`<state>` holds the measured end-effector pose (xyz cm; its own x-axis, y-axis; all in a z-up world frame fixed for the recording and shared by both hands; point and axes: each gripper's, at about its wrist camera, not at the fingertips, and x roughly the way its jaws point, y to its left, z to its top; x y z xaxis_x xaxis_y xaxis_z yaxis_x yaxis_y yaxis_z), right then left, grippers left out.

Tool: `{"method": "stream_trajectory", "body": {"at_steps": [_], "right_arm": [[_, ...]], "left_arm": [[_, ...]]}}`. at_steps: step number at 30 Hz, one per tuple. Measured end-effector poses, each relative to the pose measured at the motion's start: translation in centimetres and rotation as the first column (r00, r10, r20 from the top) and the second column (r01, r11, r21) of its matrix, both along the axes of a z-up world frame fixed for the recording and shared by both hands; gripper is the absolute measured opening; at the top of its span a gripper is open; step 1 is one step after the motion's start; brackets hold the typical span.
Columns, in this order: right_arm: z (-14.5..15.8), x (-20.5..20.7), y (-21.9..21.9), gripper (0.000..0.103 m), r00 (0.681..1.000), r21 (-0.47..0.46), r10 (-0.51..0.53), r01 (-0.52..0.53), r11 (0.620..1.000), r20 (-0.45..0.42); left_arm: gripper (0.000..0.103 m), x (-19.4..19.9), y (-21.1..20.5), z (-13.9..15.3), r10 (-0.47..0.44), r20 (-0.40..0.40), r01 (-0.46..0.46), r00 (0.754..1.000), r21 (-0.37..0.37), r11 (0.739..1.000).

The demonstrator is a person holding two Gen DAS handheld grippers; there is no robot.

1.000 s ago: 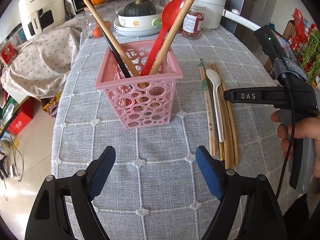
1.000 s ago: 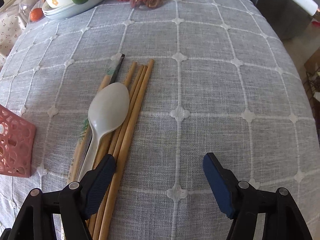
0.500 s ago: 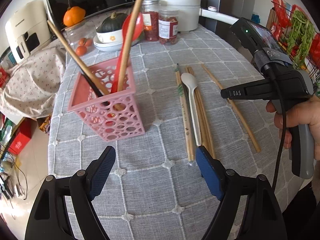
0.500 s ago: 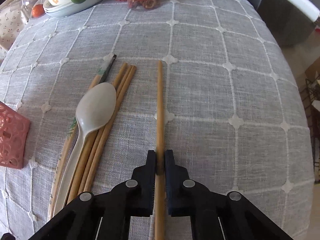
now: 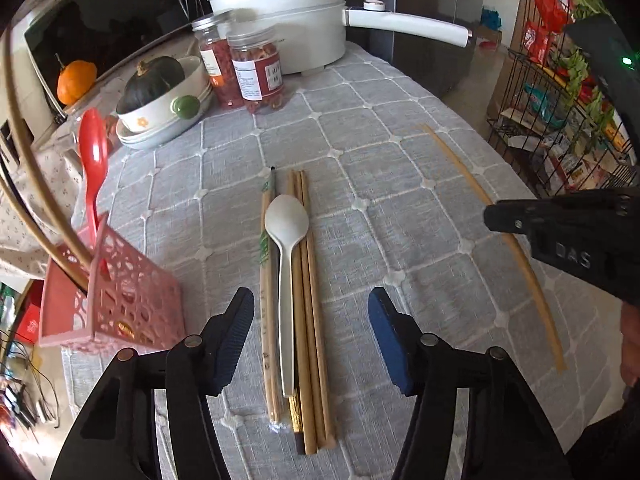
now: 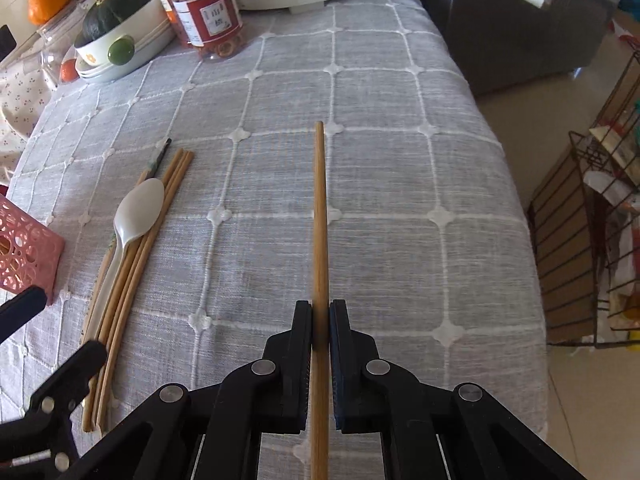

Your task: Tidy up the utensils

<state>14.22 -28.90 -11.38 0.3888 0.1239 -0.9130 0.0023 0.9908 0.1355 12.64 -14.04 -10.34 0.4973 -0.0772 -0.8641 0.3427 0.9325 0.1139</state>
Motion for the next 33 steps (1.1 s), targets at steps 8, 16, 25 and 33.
{"method": "stream_trajectory", "body": {"at_steps": [8, 16, 25, 33], "right_arm": [[1.5, -1.1, -3.0, 0.006, 0.999, 0.057, -0.027, 0.026, 0.998, 0.02], [2.6, -1.8, -4.2, 0.006, 0.999, 0.094, -0.028, 0.024, 0.995, 0.043], [2.6, -1.9, -4.4, 0.006, 0.999, 0.104, -0.029, 0.024, 0.994, 0.043], [2.8, -1.7, -3.8, 0.006, 0.998, 0.104, -0.024, 0.018, 0.994, 0.052]], "left_arm": [[0.062, 4.7, -2.7, -0.9, -0.009, 0.005, 0.008, 1.0, 0.1, 0.995], [0.053, 7.5, -3.7, -2.4, -0.041, -0.052, 0.047, 0.998, 0.111, 0.993], [0.008, 7.7, -3.5, -2.9, -0.042, -0.077, 0.051, 0.996, 0.12, 0.991], [0.0, 6.2, -3.3, -1.5, -0.059, -0.031, 0.062, 0.998, 0.094, 0.994]]}}
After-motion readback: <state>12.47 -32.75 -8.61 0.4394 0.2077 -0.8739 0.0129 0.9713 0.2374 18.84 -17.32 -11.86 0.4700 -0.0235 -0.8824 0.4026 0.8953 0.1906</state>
